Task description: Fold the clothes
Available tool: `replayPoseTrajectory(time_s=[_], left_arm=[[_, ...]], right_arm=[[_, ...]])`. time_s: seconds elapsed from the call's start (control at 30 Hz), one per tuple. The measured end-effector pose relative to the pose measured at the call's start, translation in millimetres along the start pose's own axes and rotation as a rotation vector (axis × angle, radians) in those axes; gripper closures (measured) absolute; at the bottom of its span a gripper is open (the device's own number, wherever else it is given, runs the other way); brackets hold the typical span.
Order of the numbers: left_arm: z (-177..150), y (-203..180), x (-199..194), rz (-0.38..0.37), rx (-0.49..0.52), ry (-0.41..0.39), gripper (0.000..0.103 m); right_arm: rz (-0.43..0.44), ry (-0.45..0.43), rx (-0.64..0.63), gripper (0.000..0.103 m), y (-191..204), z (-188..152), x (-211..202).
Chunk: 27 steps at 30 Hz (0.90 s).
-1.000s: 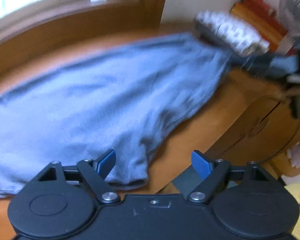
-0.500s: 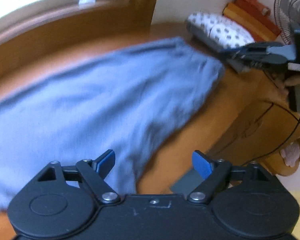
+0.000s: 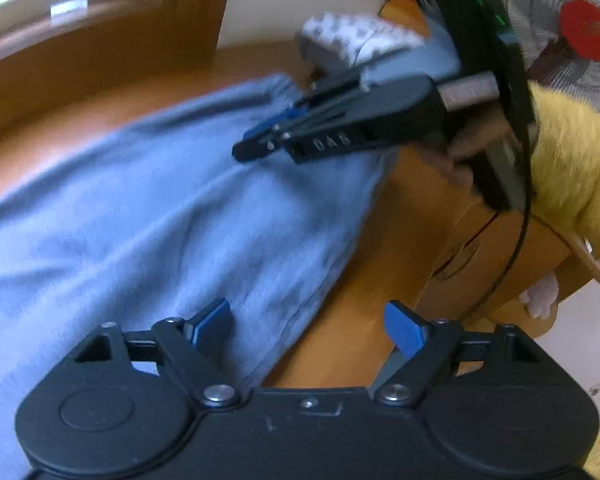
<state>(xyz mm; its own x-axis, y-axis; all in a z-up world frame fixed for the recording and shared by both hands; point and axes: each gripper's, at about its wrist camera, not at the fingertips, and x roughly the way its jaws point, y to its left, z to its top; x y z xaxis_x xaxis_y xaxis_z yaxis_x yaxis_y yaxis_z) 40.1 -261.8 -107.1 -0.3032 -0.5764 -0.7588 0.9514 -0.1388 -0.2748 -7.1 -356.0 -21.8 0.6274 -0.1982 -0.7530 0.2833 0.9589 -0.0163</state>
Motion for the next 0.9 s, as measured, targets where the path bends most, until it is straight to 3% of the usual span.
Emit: replayPoseTrajectory(time_s=[0.13,0.2,0.27,0.37,0.43,0.5,0.6,0.67,0.7,0.73,0.77,0.9], left_arm=[[-5,-5,-1,-0.001,0.035,0.017,0.017],[-6,-6,0,0.001,0.033,0.013,0.017],[-5,-7,2,0.009,0.018,0.015,0.016],[-4,-12,5,0.018,0.027,0.023,0.01],[-6,-18,5,0.043,0.044,0.027,0.01],[-5,-21,8,0.059,0.041,0.027,0.009],[-4,-20,9,0.061,0.017,0.023,0.009],[-4,-17,7,0.054,-0.009,0.017,0.009],[-4,-16,7,0.054,-0.019,0.013,0.009],[-4,-16,6,0.057,-0.024,0.011,0.009],[-4,-17,6,0.061,-0.026,0.009,0.009],[-6,-22,8,0.088,-0.017,0.001,0.008]], right_arm=[[-0.145,0.053,0.018,0.094,-11,5,22],[-0.256,0.03,0.026,0.097,-29,6,32],[-0.245,0.002,0.054,0.103,-44,9,37],[-0.255,0.001,0.065,0.103,-45,16,37],[-0.189,-0.036,0.038,0.094,-31,20,22],[-0.026,-0.05,-0.058,0.094,-6,21,7],[0.258,0.011,-0.202,0.094,32,17,6],[0.302,0.047,-0.27,0.094,48,13,22],[0.294,0.018,-0.267,0.093,46,14,29],[0.303,0.012,-0.219,0.093,37,19,35],[0.298,0.008,-0.143,0.103,25,25,42],[0.139,-0.07,-0.011,0.103,-19,44,66]])
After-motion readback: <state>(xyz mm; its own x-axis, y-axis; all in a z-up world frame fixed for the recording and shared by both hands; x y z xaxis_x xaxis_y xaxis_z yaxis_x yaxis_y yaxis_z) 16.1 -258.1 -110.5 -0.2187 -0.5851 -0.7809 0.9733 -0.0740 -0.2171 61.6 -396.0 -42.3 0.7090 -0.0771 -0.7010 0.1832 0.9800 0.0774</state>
